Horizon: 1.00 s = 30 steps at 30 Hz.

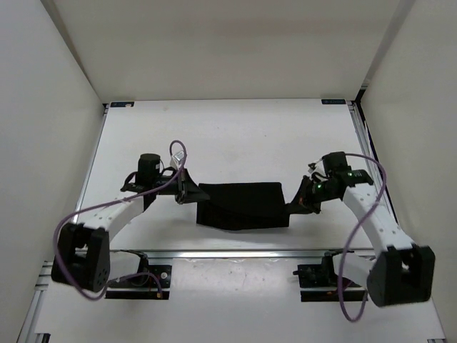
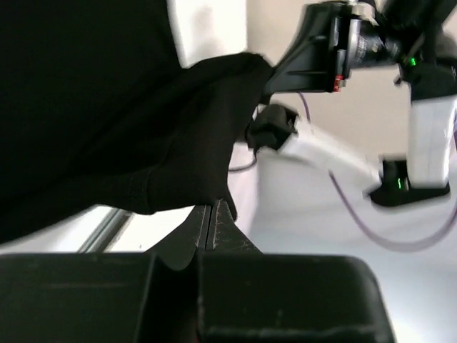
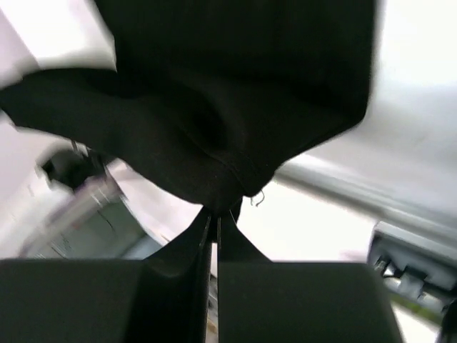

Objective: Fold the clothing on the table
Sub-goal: Fold the skirt

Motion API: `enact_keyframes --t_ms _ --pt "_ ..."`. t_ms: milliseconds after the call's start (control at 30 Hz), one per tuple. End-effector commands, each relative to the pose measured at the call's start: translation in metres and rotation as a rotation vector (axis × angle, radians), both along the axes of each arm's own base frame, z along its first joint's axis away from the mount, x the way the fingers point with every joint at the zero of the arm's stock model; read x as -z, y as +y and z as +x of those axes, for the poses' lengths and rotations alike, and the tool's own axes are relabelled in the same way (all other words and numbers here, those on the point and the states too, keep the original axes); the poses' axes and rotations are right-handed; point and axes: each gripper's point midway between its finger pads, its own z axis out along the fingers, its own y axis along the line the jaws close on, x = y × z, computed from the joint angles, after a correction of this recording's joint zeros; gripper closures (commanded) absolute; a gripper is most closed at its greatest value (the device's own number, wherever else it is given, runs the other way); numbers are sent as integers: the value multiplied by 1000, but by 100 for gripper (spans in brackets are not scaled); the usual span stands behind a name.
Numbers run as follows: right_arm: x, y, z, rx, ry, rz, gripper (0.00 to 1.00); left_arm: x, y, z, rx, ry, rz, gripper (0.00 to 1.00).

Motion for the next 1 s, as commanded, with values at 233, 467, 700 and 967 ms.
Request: enact_keyframes --t_ms 233,467,700,967 --pt "-40 -42 223 111 -346 -67 100 -34 -32 183 -189 -65 -31 100" --pt "-157 -64 319 168 -705 -61 100 -176 -23 268 -252 -343 -220 100" --pt "-148 -58 273 104 -719 -19 100 -169 -8 232 -253 -340 -189 100" --pt "22 -45 121 29 -213 68 100 -16 -5 92 -238 -4 -23 100"
